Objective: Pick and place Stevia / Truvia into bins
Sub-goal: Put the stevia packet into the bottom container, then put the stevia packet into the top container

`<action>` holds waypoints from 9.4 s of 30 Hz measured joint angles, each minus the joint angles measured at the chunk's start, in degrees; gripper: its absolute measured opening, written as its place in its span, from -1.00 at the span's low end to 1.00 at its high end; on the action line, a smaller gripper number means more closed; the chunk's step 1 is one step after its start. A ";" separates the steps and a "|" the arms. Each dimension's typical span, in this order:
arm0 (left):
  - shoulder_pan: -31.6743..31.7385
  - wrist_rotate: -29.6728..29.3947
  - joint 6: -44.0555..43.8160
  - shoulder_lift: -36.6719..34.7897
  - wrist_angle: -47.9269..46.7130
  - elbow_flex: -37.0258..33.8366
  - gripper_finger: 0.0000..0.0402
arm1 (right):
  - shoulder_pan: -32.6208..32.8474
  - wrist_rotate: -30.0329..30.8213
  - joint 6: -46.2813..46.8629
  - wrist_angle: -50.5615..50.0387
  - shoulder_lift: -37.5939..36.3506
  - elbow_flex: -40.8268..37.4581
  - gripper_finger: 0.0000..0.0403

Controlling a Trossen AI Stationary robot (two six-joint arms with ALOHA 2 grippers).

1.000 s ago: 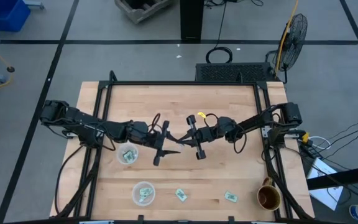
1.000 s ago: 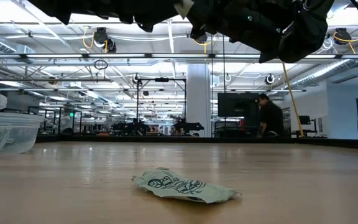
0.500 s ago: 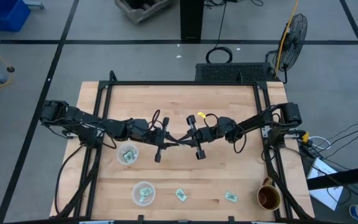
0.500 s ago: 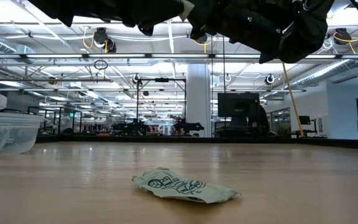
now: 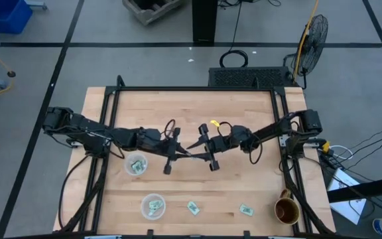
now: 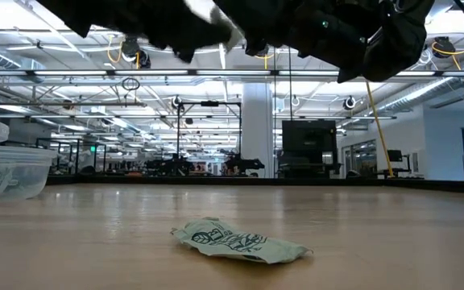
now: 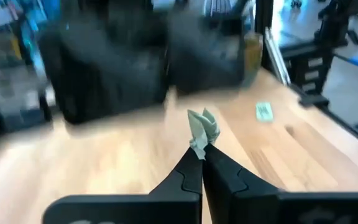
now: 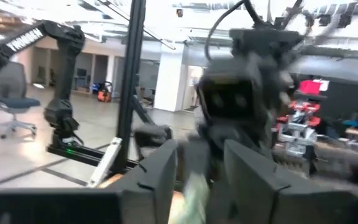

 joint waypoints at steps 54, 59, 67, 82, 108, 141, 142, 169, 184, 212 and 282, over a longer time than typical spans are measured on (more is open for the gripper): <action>-31.39 2.36 -71.36 10.88 -40.23 10.82 -0.77 | -1.27 10.93 -2.15 1.39 0.02 -13.44 -0.20; -29.90 5.36 -71.40 10.87 -37.18 10.82 -0.77 | -1.27 10.71 -2.13 1.38 0.02 -13.44 -0.21; -25.74 9.93 -70.11 10.06 -35.87 10.82 -0.77 | 1.01 -0.59 -0.42 -0.18 0.00 -13.44 -0.15; -16.50 0.36 -41.13 7.53 -31.89 10.82 -0.77 | 13.28 18.64 -3.38 -48.73 -22.73 -11.95 -0.12; -11.38 9.47 -20.50 27.77 0.47 10.82 -0.22 | 20.02 25.92 2.79 -62.49 -29.24 -11.98 -0.13; -15.44 3.75 -12.92 34.18 -23.74 22.29 -0.73 | 20.26 25.73 2.40 -62.03 -29.22 -11.96 -0.15; -15.14 3.93 -12.50 34.18 -24.48 22.29 -0.78 | 20.24 25.73 2.33 -62.01 -29.22 -11.96 -0.15; -14.36 -1.84 -11.33 25.45 -38.33 22.14 -0.98 | 20.24 25.70 2.36 -62.61 -29.22 -11.96 -0.15; -27.34 -8.38 -36.14 8.62 -61.50 22.24 -0.98 | 20.24 25.69 2.40 -62.13 -29.22 -11.98 -0.15; -32.19 -10.64 -61.23 14.60 -62.33 22.16 -0.70 | 21.41 25.73 5.46 -61.14 -28.85 -11.98 -0.15; -16.98 -1.60 -42.65 4.83 -45.72 22.21 -0.84 | 45.78 23.90 25.02 -69.87 -12.65 -6.52 -0.15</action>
